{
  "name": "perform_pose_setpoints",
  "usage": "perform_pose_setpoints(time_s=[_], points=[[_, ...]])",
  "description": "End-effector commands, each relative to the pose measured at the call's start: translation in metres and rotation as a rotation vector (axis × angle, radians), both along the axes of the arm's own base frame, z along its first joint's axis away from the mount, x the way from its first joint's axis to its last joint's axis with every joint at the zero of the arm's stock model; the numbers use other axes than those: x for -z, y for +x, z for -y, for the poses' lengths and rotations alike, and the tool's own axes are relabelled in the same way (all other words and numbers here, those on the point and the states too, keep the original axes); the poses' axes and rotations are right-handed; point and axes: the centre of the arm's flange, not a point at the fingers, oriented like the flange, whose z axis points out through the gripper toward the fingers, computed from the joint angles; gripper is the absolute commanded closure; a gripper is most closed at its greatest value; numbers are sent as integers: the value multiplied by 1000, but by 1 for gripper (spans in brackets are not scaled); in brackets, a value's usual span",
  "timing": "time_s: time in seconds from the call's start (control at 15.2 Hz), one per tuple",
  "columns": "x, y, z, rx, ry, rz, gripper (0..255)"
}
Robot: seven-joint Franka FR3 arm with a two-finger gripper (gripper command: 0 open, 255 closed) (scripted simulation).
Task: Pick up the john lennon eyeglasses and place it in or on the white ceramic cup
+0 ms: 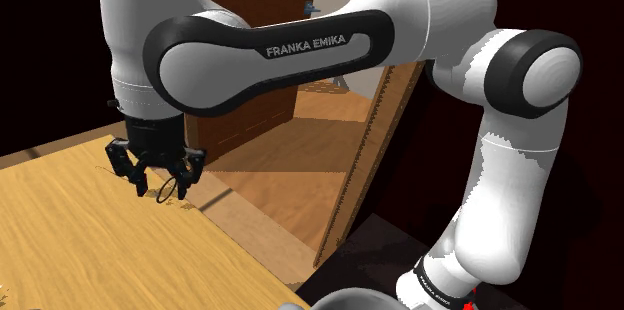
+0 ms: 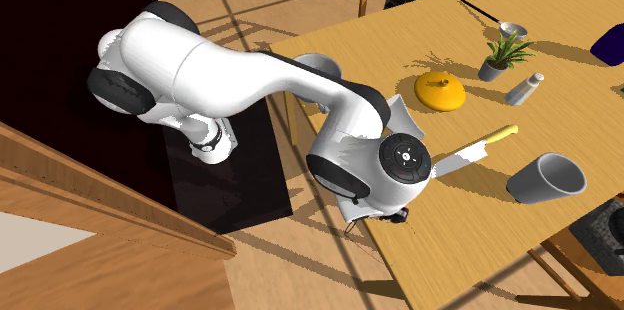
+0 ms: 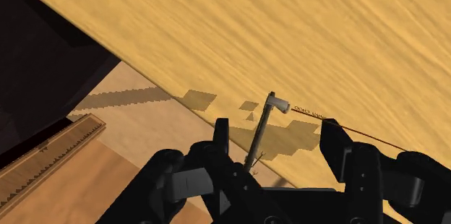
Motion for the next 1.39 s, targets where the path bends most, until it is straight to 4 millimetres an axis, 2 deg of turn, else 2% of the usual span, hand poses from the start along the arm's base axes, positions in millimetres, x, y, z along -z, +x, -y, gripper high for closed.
perform_pose_setpoints(time_s=[0.0, 0.53, 1.32], points=[[0, 0, 0, 0, 0, 0, 255], [0, 0, 0, 0, 0, 0, 255], [-63, 0, 0, 0, 0, 0, 255]])
